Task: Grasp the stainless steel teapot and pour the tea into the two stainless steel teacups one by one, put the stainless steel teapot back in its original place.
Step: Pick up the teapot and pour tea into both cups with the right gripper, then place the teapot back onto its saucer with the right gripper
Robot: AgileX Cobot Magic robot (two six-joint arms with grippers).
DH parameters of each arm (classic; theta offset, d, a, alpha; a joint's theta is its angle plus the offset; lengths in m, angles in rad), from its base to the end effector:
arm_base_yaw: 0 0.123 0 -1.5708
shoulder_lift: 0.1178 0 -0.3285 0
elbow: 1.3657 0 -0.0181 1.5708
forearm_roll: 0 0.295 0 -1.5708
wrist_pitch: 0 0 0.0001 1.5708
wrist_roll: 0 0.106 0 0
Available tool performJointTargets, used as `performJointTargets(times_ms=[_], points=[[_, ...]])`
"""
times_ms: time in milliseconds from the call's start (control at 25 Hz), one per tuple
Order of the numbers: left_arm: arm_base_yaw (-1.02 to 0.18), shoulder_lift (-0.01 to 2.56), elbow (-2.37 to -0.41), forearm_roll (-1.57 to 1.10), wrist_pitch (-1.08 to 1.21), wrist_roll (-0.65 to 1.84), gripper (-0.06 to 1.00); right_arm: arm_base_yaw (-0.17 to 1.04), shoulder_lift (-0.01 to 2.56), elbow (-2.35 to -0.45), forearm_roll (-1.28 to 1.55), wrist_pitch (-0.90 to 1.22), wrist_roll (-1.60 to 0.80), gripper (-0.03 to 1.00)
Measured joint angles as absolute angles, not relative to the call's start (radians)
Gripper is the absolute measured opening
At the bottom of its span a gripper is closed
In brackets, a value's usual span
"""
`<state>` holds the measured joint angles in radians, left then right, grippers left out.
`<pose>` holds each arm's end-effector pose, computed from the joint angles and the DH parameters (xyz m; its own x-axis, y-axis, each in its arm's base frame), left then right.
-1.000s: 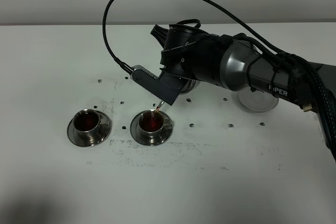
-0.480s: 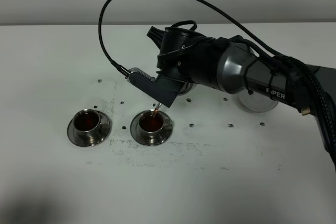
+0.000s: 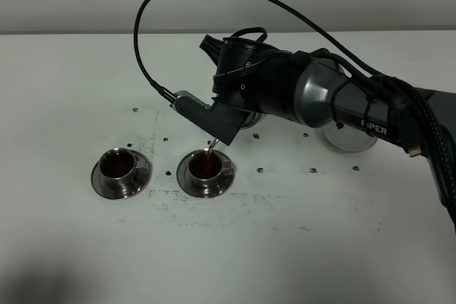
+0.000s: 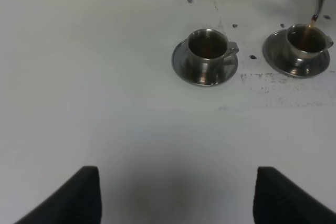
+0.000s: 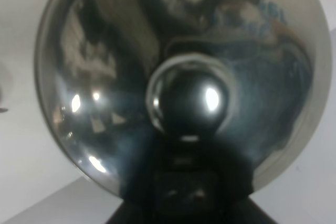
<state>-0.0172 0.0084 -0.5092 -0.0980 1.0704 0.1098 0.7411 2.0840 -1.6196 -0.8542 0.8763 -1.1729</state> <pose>0.0030 -0.0092 0.2942 -0.4552 0.0702 -0.8876 0.1220 0.9924 0.0159 0.4237 0.3044 0.2217 0.4754 -0.6392 0.6045 -0.5420 -0.7540 -0.3711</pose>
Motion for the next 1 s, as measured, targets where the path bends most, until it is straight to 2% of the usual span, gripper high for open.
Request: performJointTargets(times_ms=[560,800,1000], points=[[-0.017,0.008,-0.509,-0.098,1.07,0.11,0.59,0.637,2.047,-1.62,-0.538,0.896,-1.13,0.18],[-0.017,0.008,-0.509,-0.098,1.07,0.11,0.59,0.628,1.902,-1.595,-0.338,0.968,-0.885,0.18],[-0.017,0.008,-0.509,-0.098,1.07,0.109,0.59,0.628,1.727,-1.327,-0.163,0.853,-0.591,0.18]])
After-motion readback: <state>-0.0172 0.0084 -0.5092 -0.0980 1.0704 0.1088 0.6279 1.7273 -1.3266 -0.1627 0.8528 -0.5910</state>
